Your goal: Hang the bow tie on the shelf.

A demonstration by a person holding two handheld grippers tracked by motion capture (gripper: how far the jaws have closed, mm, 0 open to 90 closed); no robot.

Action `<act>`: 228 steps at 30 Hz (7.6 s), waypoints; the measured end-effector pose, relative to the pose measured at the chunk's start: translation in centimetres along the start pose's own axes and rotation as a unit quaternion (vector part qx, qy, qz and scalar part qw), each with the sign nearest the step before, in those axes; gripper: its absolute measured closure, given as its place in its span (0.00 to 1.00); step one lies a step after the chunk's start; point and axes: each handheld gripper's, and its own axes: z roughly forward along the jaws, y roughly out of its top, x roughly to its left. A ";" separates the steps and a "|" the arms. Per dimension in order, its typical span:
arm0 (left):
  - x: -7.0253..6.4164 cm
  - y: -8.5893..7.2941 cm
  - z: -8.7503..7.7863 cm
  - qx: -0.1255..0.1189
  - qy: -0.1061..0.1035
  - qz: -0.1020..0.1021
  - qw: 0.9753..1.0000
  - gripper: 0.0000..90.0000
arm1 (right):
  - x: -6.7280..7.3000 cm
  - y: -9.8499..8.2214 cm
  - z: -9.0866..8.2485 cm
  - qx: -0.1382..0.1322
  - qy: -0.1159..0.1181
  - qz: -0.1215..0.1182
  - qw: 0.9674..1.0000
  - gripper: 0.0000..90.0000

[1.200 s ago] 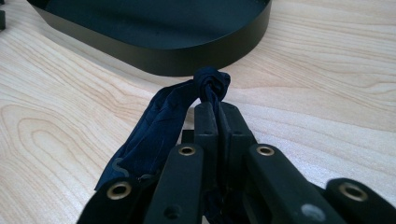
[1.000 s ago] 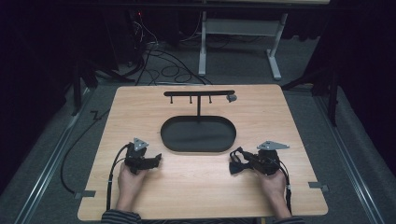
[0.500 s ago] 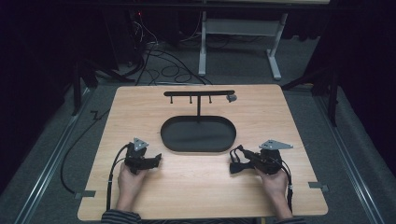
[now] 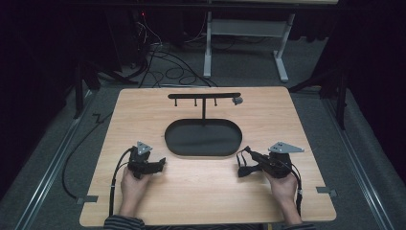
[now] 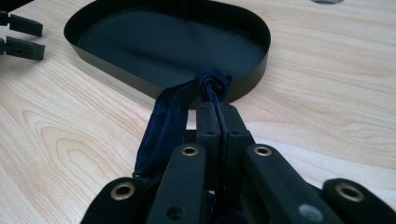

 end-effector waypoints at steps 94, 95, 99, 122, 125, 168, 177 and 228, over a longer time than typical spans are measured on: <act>0.0 0.0 0.0 0.000 0.000 0.000 1.000 0.21 | 1.2 8.7 0.1 -0.057 0.032 -0.046 0.997 1.00; 0.0 0.0 0.0 0.000 0.000 0.000 1.000 0.21 | 1.2 8.8 0.1 -0.057 0.031 -0.046 0.997 1.00; 0.0 0.0 0.0 0.000 0.000 0.000 1.000 0.21 | 1.1 9.1 0.1 -0.061 0.030 -0.043 0.997 1.00; 0.0 0.0 0.0 0.000 0.000 0.000 1.000 0.21 | 0.8 11.1 0.3 -0.075 0.022 -0.050 0.996 1.00; 0.0 0.0 0.0 0.000 0.000 0.000 1.000 0.21 | 0.8 11.3 0.4 -0.075 0.020 -0.049 0.996 1.00; 0.0 0.0 0.0 0.000 0.000 0.000 1.000 0.21 | -0.6 15.0 1.9 -0.081 -0.001 -0.037 0.996 1.00; 0.0 0.0 0.0 0.000 0.000 0.000 1.000 0.21 | -1.2 15.4 2.4 -0.080 -0.014 -0.027 0.996 1.00; 0.0 0.0 0.0 -0.001 0.000 -0.001 1.000 0.21 | -2.5 14.9 4.2 -0.056 -0.043 -0.007 0.997 0.91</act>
